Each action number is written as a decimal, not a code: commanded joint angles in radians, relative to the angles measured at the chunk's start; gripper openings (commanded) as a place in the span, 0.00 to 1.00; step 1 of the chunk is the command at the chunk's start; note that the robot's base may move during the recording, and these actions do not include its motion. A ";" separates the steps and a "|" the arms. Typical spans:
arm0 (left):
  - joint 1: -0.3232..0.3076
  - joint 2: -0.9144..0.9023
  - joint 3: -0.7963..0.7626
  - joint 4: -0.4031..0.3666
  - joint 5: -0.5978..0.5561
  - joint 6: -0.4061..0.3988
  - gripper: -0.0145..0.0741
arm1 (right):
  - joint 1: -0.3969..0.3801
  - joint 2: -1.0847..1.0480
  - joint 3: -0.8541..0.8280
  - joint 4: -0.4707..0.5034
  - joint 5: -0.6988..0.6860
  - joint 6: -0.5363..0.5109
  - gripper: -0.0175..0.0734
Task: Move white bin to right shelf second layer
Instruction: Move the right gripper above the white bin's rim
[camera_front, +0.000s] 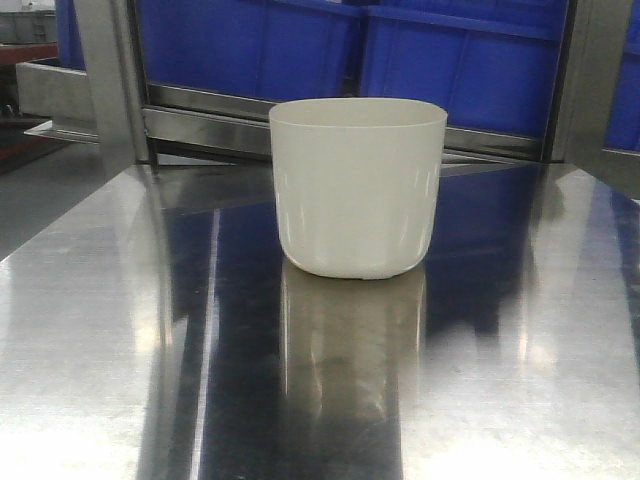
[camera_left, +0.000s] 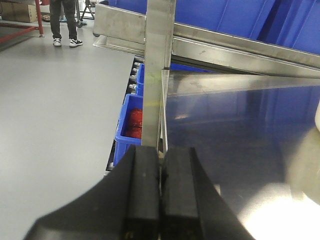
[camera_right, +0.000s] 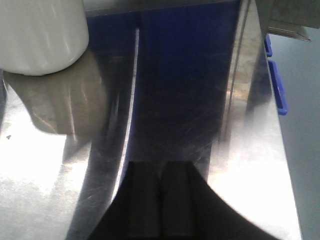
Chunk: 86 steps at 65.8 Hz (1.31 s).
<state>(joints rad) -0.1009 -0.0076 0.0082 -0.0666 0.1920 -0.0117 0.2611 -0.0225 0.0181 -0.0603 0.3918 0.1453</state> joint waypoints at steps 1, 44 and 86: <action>-0.003 -0.021 0.027 -0.002 -0.089 -0.010 0.26 | -0.005 -0.007 0.013 -0.015 -0.056 -0.005 0.25; -0.003 -0.021 0.027 -0.002 -0.089 -0.010 0.26 | -0.005 -0.007 0.013 -0.015 -0.056 -0.005 0.25; -0.003 -0.021 0.027 -0.002 -0.089 -0.010 0.26 | -0.005 -0.007 0.013 -0.220 -0.111 -0.005 0.25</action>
<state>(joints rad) -0.1009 -0.0076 0.0082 -0.0666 0.1920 -0.0117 0.2611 -0.0225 0.0202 -0.2425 0.3820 0.1453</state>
